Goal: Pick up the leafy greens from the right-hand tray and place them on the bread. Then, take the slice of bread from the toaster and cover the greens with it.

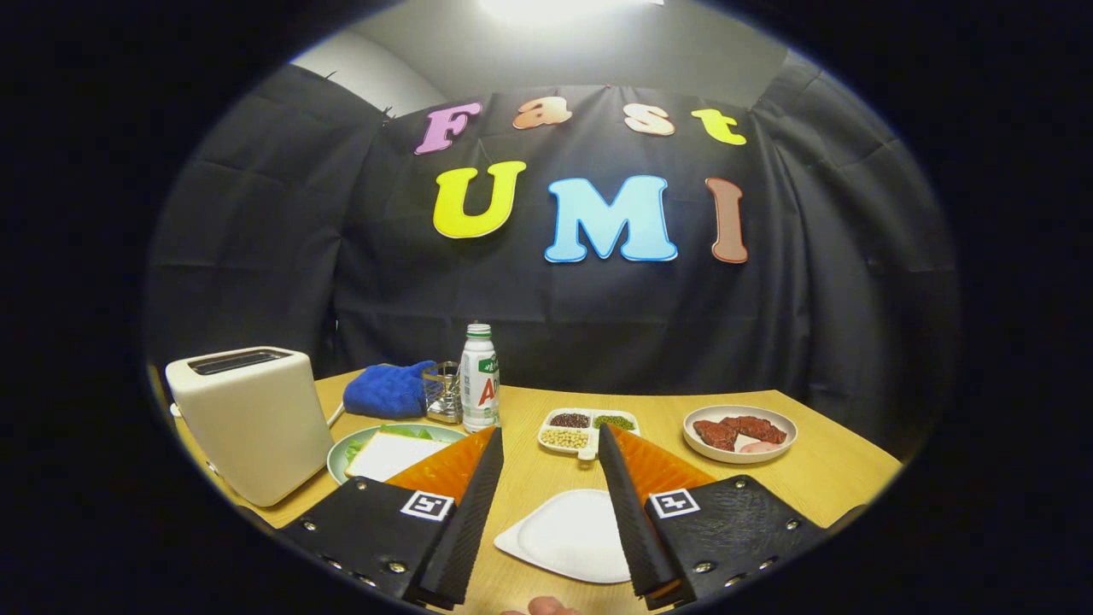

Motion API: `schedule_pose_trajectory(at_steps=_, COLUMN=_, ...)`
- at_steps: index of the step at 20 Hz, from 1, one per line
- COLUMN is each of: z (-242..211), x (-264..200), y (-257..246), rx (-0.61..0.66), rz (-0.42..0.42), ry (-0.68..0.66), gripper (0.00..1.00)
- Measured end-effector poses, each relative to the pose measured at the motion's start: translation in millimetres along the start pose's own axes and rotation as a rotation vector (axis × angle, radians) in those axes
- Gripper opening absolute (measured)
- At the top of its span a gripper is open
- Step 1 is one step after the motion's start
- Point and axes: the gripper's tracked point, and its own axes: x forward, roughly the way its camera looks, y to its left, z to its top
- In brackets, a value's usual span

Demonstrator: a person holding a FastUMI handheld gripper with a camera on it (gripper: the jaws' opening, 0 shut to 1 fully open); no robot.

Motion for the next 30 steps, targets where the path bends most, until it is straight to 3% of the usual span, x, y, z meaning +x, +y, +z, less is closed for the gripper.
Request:
schedule_pose_trajectory(at_steps=3, z=-6, x=-8, y=-34, rx=-0.009, rz=-0.016, ry=0.023, gripper=0.69)
schedule_pose_trajectory(at_steps=5, z=-13, x=-18, y=-64, rx=-0.025, rz=-0.048, ry=0.050, gripper=0.75)
schedule_pose_trajectory(at_steps=6, z=-10, x=-23, y=-75, rx=-0.018, rz=-0.058, ry=0.040, gripper=0.93)
schedule_pose_trajectory(at_steps=7, z=-4, x=-29, y=-88, rx=-0.002, rz=-0.066, ry=0.028, gripper=0.99)
schedule_pose_trajectory(at_steps=19, z=15, x=-65, y=-225, rx=-0.012, rz=-0.110, ry=-0.085, gripper=0.99)
schedule_pose_trajectory(at_steps=25, z=-1, x=-73, y=-292, rx=-0.028, rz=-0.164, ry=-0.048, gripper=0.99)
schedule_pose_trajectory(at_steps=30, z=-15, x=-71, y=-335, rx=-0.038, rz=-0.152, ry=-0.018, gripper=0.99)
